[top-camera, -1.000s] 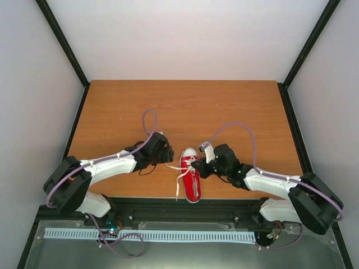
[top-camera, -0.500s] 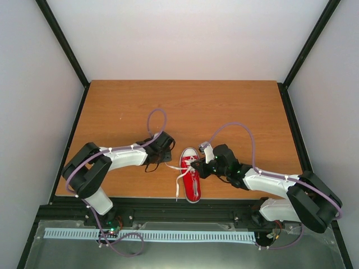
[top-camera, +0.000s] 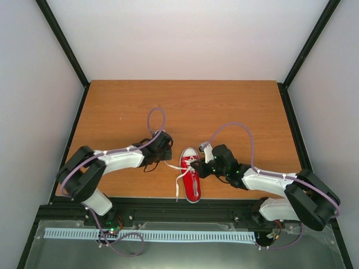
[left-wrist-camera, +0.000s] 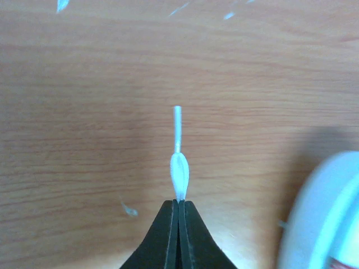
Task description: Tie the shoes
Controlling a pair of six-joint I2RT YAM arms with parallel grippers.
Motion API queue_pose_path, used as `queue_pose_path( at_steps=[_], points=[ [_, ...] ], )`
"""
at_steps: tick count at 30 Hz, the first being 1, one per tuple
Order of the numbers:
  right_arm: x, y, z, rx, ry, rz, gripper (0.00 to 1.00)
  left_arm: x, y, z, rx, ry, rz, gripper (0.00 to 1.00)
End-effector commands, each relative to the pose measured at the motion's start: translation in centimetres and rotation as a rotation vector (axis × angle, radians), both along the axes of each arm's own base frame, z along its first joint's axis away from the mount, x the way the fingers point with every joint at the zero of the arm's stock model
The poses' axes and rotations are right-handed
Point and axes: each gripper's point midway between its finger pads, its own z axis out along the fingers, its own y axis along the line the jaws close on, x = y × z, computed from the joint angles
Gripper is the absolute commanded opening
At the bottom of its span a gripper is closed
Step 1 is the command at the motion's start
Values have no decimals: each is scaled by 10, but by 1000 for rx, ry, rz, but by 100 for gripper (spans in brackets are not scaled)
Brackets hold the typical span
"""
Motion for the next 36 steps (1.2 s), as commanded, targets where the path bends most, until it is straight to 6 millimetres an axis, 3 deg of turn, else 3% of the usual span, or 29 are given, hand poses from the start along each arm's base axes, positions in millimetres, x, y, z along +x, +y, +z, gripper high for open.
queue_pose_path(
  at_steps=[1,3,7,12,17,23,26,31,36],
  points=[
    [13,7,13,49,4,-62,3,1,-33,75,-217,-215,-188,1],
    [15,10,15,58,25,-71,3,-16,-44,97,-300,-277,-307,1],
    [18,15,13,66,66,-76,3,-75,-71,128,-451,-324,-602,1],
    [19,20,13,89,104,-68,3,-143,-106,138,-525,-229,-904,1],
    [21,20,8,95,124,-73,3,-181,-139,137,-485,-191,-1107,1],
    [18,25,5,103,151,-53,3,-190,-153,132,-467,-186,-1173,1],
    [13,33,10,109,142,-3,3,-191,-157,139,-480,-198,-1187,1],
    [5,59,23,112,123,72,3,-191,-144,147,-465,-236,-1161,1],
    [11,71,15,105,147,65,3,-193,-129,137,-414,-219,-1151,1]
  ],
)
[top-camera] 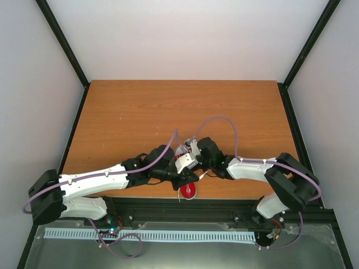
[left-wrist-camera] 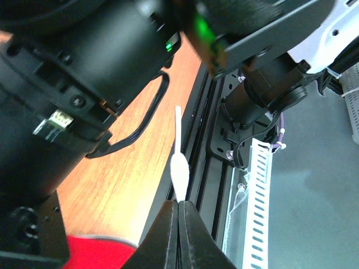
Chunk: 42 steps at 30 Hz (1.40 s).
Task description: Tie the shoes
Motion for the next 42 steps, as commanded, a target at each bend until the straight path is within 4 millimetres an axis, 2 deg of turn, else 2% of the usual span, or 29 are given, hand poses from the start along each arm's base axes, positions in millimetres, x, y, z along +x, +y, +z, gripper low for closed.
queue_pose_path(
  at_steps=[1,7,12,15,16,18,22,24,26,28,30,33,38,42],
  points=[
    [7,18,9,40,-24,16,3,-8,8,-5,38,-28,-23,1],
    [7,16,1,25,9,-6,3,-6,9,-22,108,-39,-42,1],
    [6,10,-7,10,27,-33,3,-13,1,-37,147,15,-104,1],
    [3,7,-10,9,33,-37,3,-16,2,-45,167,39,-115,5],
    [3,6,-10,12,31,-37,3,-17,2,-45,166,46,-112,9],
    [1,4,-9,17,27,-36,3,-15,3,-40,141,45,-89,28],
    [-1,1,-3,31,-4,-32,3,-2,8,-13,71,-8,14,55],
    [-3,-2,1,34,-27,-27,3,11,15,3,43,-31,94,63],
    [-4,-4,3,34,-47,-21,3,24,23,18,0,-30,167,64],
    [-6,-6,6,38,-76,-11,3,45,38,25,-32,-3,284,64],
    [-8,-9,7,40,-106,6,3,71,57,25,-51,37,420,63],
    [-11,-10,9,39,-152,37,3,98,76,17,-56,126,556,58],
    [-14,-9,12,46,-185,73,3,112,68,-1,-60,248,578,56],
    [-15,-8,13,50,-193,79,3,115,61,-17,-37,307,571,51]
  ],
)
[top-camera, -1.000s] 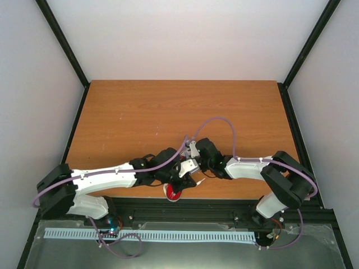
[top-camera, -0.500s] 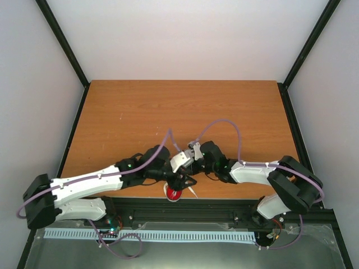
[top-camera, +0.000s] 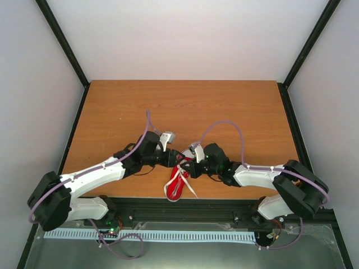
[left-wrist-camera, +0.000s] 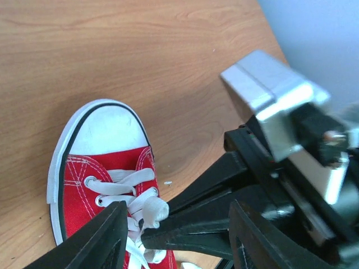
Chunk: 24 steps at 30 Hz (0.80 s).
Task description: Tie the shoes
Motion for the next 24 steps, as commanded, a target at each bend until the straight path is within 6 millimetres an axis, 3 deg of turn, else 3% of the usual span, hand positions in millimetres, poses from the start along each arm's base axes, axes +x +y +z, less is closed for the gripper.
queue_pose_path(
  at_steps=[1,13,18,20,22,24],
  points=[
    [0,4,12,32,-74,28,3,4,-11,-2,-64,74,2,50],
    [2,6,11,34,-71,32,3,8,-11,-30,1,135,26,36],
    [3,8,12,38,-73,34,3,7,-15,-34,5,143,0,6],
    [3,8,15,42,-79,31,3,8,-16,-29,-7,131,-3,1],
    [4,6,18,41,-89,22,11,8,-14,-26,-7,115,3,1],
    [3,1,18,20,-88,11,30,9,-12,-25,-1,105,9,1]
  ],
)
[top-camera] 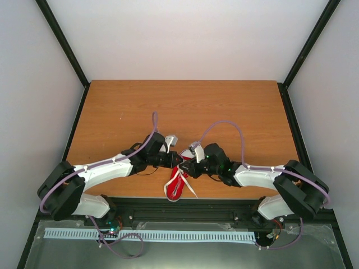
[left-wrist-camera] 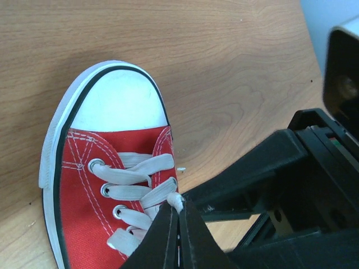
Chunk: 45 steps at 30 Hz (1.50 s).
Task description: Tie the shoes
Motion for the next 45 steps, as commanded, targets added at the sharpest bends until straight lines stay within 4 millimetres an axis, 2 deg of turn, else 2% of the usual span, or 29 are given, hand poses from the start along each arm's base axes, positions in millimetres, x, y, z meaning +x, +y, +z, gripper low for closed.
queue_pose_path(
  at_steps=[1,4,7,13,17,21,25,32,39,45],
  points=[
    [3,-3,18,6,-68,-7,37,9,-3,22,-37,-64,4,1],
    [-2,-15,21,-34,-80,-17,52,8,-5,22,-42,-61,-8,1],
    [-16,-24,26,-30,-69,0,60,7,-6,20,-42,-55,-16,1],
    [-50,-27,2,-18,54,54,59,4,-4,22,-42,-62,-28,1],
    [-63,-17,-8,7,129,121,61,3,-2,24,-38,-68,-29,1],
    [-63,-11,-14,-7,149,130,55,2,-2,24,-40,-70,-36,1],
    [-59,-12,-18,-25,148,109,39,1,-1,25,-40,-74,-36,1],
    [-57,-13,-16,-17,138,95,16,0,0,24,-45,-76,-36,1],
    [-54,-12,-16,-16,133,82,3,-2,1,24,-52,-75,-36,1],
    [-55,-16,-13,-12,121,71,3,-5,0,27,-77,-82,-44,1]
  ],
)
